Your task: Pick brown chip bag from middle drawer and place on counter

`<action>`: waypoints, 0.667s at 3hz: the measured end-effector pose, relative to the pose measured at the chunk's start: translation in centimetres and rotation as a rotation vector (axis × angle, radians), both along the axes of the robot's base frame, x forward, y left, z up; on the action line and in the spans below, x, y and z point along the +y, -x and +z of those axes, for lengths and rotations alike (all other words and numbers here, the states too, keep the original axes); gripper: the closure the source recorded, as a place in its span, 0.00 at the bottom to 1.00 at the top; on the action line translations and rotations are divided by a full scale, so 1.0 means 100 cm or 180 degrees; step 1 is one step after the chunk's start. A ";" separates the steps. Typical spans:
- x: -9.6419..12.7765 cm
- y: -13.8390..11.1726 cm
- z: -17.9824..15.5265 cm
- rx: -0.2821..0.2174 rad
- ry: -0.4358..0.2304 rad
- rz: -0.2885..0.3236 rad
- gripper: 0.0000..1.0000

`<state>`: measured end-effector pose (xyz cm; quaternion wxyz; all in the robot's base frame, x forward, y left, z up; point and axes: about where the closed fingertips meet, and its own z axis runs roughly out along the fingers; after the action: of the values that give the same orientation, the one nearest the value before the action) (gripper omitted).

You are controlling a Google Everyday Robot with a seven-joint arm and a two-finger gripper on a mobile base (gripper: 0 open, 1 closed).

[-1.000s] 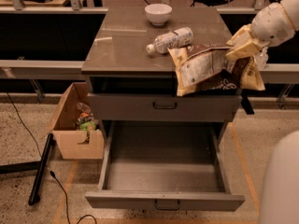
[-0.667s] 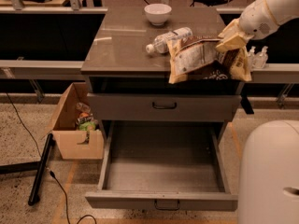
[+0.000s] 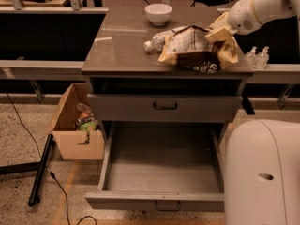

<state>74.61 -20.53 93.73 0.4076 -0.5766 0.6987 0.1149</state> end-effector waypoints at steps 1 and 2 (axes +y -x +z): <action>0.018 -0.026 0.007 -0.0181 -0.0041 -0.0083 1.00; 0.040 -0.045 0.012 -0.0334 -0.0073 -0.0068 1.00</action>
Offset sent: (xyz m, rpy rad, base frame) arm 0.1327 0.0289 0.0661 0.0323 -0.1715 -0.0116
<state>79.07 -16.55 94.93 0.4515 -0.5696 0.6811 0.0881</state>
